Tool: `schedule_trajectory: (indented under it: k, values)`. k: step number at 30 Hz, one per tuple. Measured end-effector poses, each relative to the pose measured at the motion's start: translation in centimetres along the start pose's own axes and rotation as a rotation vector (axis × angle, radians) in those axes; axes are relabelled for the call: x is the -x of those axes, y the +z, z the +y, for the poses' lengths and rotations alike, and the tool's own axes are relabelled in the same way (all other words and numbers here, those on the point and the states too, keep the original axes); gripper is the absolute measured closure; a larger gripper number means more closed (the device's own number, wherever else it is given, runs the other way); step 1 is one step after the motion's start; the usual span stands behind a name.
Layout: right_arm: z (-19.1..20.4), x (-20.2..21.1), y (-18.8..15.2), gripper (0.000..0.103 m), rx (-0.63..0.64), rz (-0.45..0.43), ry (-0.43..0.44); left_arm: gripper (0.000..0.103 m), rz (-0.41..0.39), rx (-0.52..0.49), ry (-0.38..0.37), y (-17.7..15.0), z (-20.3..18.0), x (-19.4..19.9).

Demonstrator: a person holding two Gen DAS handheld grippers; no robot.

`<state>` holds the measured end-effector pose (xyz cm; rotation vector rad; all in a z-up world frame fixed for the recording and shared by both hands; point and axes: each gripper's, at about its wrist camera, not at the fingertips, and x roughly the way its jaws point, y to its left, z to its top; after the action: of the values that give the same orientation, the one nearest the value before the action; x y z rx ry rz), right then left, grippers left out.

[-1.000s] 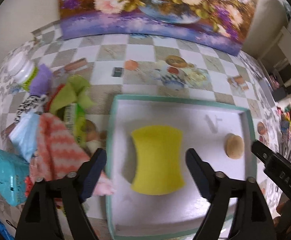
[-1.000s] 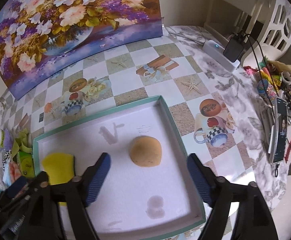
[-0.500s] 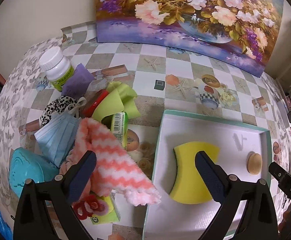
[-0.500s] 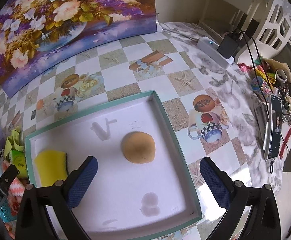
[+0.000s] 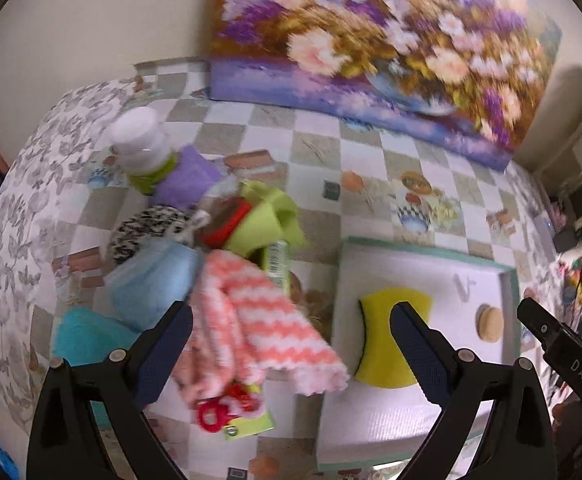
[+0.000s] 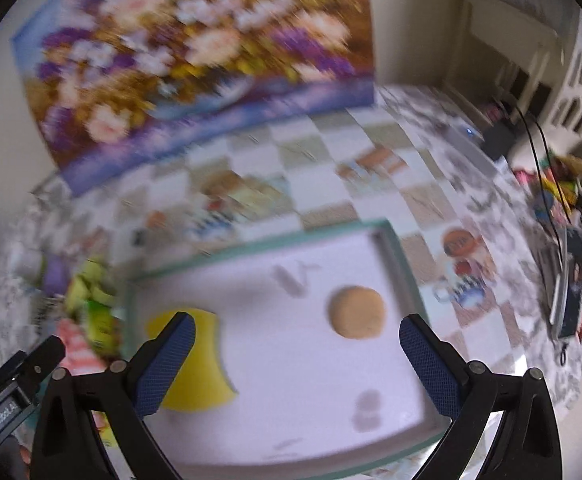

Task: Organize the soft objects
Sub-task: 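Withdraw both open grippers from the tray back toward the pile, then grasp the red toy with the left gripper while the right grasps the striped towel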

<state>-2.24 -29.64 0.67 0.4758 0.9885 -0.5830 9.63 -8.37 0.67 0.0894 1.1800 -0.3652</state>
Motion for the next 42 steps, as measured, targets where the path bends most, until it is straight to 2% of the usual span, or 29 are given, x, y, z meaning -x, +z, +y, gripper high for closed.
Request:
schedule_trajectory:
  k: [5, 10, 16, 20, 23, 31, 42]
  values:
    - [3.2, 0.5, -0.4, 0.0, 0.075, -0.008, 0.051, 0.004, -0.017, 0.102, 0.011, 0.4, 4.1, 1.8]
    - [6.7, -0.4, -1.6, 0.0, 0.148, 0.026, 0.101, 0.004, -0.037, 0.139, 0.076, 0.4, 7.1, 2.6]
    - [11.2, -1.3, -3.3, 0.0, 0.227, 0.061, 0.18, 0.004, -0.01, 0.192, 0.09, 0.3, 10.3, 1.9]
    - [14.0, -2.5, -4.6, 0.0, 0.28, 0.093, 0.198, 0.004, 0.004, 0.215, 0.134, 0.1, 11.8, 1.5]
    - [15.3, -3.8, -5.5, 0.0, 0.295, 0.137, 0.215, 0.004, 0.014, 0.209, 0.133, 0.0, 12.1, 1.2]
    - [16.1, -4.9, -6.4, 0.001, 0.326, 0.167, 0.205, 0.004, 0.027, 0.179, 0.09, -0.1, 11.1, 0.9]
    - [13.5, -3.2, -6.7, 0.001, 0.325, 0.163, 0.181, 0.004, 0.013, 0.137, 0.061, -1.1, 9.0, 1.6]
